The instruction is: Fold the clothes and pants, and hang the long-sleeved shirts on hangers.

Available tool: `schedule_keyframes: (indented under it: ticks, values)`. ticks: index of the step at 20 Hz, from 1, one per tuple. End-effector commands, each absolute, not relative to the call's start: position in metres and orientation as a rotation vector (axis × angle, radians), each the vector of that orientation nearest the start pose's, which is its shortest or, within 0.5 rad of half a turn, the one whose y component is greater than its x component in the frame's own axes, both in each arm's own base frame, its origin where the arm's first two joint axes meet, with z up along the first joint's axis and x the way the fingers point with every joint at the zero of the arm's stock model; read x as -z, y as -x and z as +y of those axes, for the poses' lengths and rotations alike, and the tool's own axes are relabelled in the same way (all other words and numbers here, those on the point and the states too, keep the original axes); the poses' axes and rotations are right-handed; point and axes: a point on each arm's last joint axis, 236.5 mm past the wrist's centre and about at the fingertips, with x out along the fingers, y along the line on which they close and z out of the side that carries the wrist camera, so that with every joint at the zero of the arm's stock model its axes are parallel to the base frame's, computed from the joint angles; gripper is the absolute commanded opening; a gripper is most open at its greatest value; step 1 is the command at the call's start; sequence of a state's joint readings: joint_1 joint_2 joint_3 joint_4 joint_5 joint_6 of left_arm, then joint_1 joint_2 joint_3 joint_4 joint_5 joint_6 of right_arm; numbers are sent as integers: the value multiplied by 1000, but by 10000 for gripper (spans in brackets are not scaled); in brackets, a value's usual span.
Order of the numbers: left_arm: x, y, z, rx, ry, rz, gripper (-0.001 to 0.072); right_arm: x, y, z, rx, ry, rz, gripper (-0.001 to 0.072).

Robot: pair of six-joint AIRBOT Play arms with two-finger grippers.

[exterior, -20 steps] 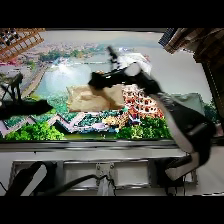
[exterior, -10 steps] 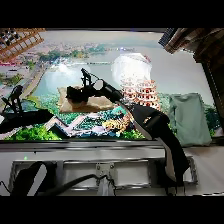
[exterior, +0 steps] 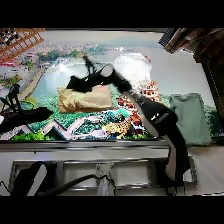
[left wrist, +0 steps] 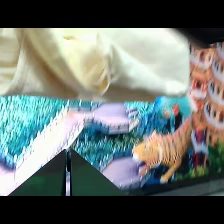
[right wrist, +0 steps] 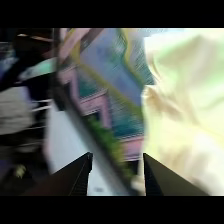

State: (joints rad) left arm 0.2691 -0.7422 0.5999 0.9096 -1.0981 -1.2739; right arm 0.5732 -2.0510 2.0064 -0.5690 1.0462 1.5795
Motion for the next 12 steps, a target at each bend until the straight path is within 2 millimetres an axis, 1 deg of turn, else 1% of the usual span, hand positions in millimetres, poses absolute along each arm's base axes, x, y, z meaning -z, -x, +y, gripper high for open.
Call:
schedule_keyframes:
  ticks: [1, 2, 4, 5, 6, 7, 8, 9, 10, 11, 12]
  values:
    - [-37, -296, -60, 249, 578, 971, 8, -59, -464, 360, -716, -322, 1200, 387]
    - [-41, -300, -62, 252, 599, 951, 8, -58, -475, 319, -620, -249, 1202, 386]
    - [-45, -304, -62, 250, 616, 928, 7, -51, -488, 250, -475, -203, 1238, 347]
    - [-45, -304, -62, 249, 615, 927, 8, -44, -490, 224, -425, -222, 1272, 347]
    - [-45, -304, -62, 249, 616, 927, 8, -35, -491, 205, -389, -252, 1305, 349]
    - [-45, -304, -62, 249, 615, 927, 8, -24, -490, 190, -365, -287, 1339, 368]
    - [-45, -304, -62, 249, 615, 927, 8, -13, -486, 183, -355, -328, 1371, 379]
    - [-45, -304, -62, 249, 615, 927, 8, -1, -481, 180, -351, -372, 1404, 423]
    - [-45, -304, -62, 249, 615, 927, 8, 10, -476, 181, -353, -411, 1430, 444]
    - [-45, -304, -62, 249, 615, 927, 8, 21, -471, 186, -359, -441, 1448, 444]
    - [-45, -304, -62, 249, 615, 927, 8, 32, -467, 194, -368, -481, 1460, 444]
